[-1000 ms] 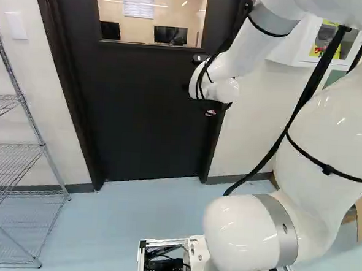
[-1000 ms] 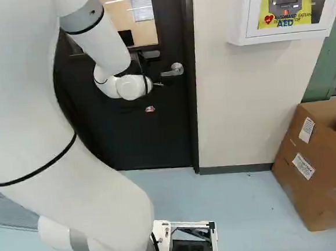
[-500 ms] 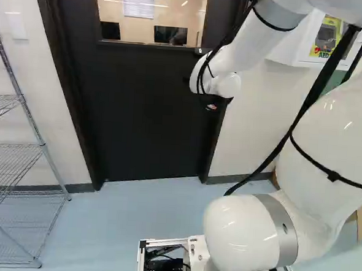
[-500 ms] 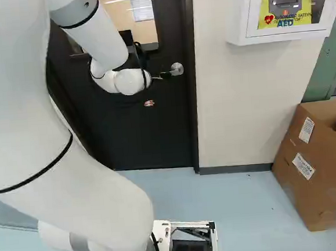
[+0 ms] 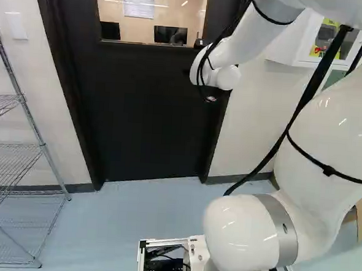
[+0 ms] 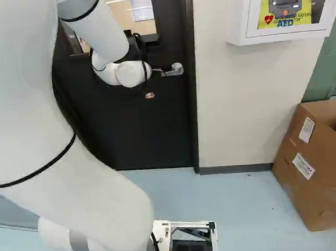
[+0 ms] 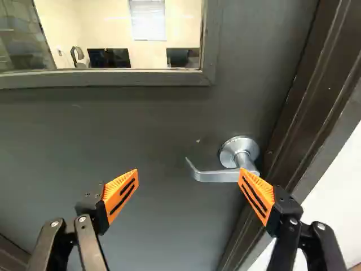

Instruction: Open the door and move inside

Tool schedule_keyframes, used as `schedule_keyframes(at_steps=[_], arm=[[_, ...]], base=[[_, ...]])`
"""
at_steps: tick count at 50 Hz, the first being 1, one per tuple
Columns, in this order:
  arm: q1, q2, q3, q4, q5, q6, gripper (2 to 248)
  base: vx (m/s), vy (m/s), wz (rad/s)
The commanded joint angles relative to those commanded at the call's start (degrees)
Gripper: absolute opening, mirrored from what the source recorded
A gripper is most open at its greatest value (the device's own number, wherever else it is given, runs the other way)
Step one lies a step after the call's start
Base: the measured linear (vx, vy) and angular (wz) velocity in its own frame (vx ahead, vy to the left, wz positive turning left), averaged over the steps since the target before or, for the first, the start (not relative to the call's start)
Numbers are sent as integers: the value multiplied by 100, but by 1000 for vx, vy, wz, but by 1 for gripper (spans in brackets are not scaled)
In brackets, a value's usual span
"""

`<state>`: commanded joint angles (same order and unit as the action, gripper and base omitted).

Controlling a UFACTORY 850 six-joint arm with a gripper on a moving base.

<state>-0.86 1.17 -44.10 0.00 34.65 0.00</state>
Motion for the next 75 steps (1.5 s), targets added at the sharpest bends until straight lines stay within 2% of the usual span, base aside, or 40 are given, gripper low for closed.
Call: schedule_keyframes(at_steps=[13, 36, 75], arm=[[-35, -175, -278, 0, 0, 0, 247], [-70, -929, -809, 0, 0, 0, 247], [-73, -1288, -705, 0, 0, 0, 247]], base=[[0, 0, 0], [0, 0, 0], [0, 0, 0]])
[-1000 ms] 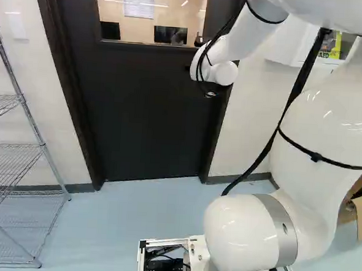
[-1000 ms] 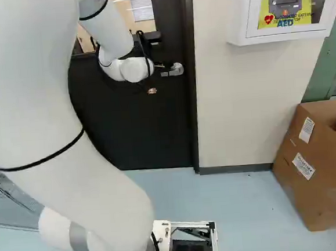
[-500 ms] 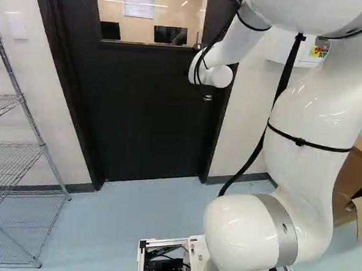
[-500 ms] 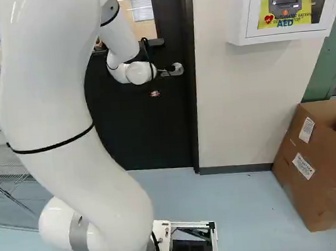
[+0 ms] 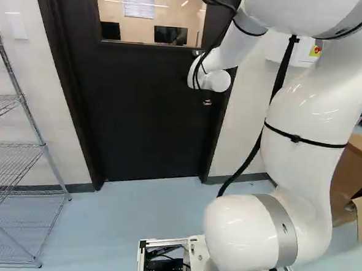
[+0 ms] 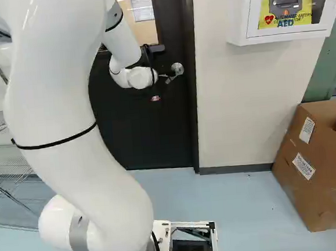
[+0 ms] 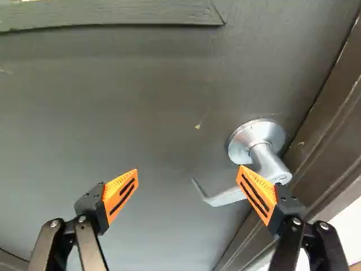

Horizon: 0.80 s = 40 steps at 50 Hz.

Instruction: Open the door and move inside

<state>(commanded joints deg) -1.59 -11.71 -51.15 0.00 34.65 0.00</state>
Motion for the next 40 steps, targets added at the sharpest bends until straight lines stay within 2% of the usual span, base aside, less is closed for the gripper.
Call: schedule_keyframes(at_steps=[40], arm=[[0, -414, 44, 0, 0, 0, 247]], base=[[0, 0, 0]])
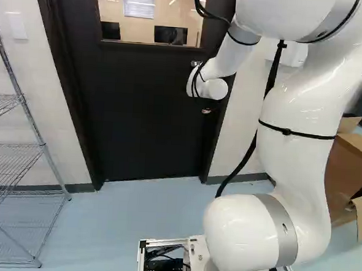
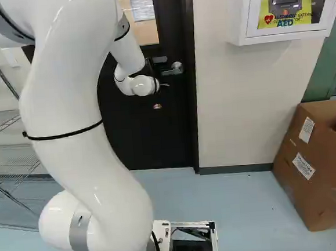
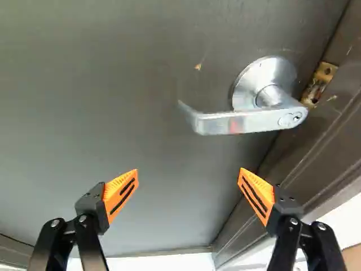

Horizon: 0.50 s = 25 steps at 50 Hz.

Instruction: Open the door and move inside

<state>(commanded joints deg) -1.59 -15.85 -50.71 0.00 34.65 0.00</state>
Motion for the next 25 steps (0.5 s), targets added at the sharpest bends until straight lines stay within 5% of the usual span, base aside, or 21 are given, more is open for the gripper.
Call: schedule_keyframes(at_steps=[25], arm=[[50, -378, -421, 626, -126, 0, 247]], base=[[0, 0, 0]])
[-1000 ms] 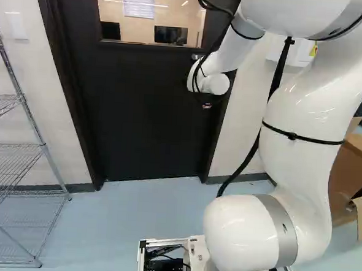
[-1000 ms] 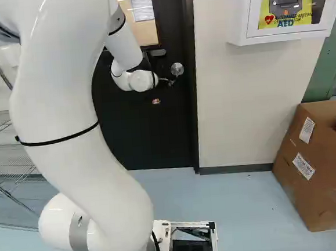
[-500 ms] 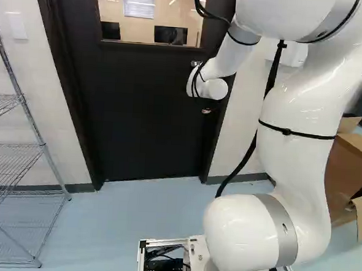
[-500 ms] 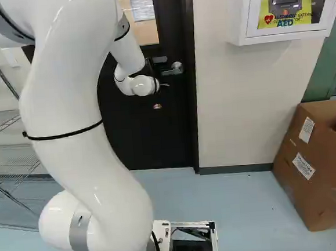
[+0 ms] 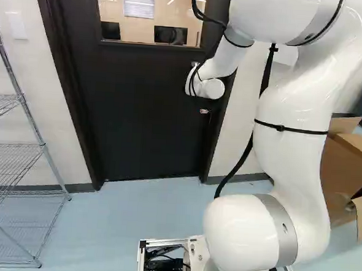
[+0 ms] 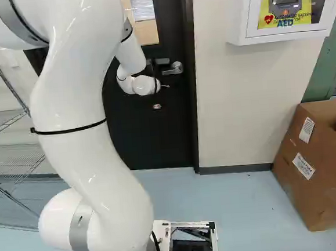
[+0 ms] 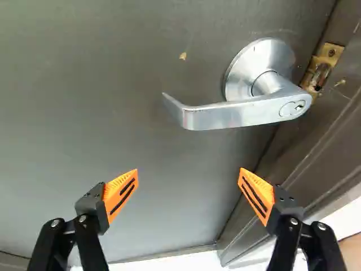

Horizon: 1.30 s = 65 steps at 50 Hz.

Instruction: Open the door and move inside

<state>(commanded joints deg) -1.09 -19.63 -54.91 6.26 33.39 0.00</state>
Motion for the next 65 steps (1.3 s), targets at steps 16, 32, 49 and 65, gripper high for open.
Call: schedule_keyframes(at_steps=[16, 32, 49, 65], arm=[[82, -342, -417, 641, -198, 0, 247], [171, -669, -827, 1318, -523, 0, 247], [264, -1008, -1262, 1398, -563, 0, 247], [347, -1331, -1684, 1398, -563, 0, 247]], base=[[0, 0, 0], [0, 0, 0], [0, 0, 0], [0, 0, 0]])
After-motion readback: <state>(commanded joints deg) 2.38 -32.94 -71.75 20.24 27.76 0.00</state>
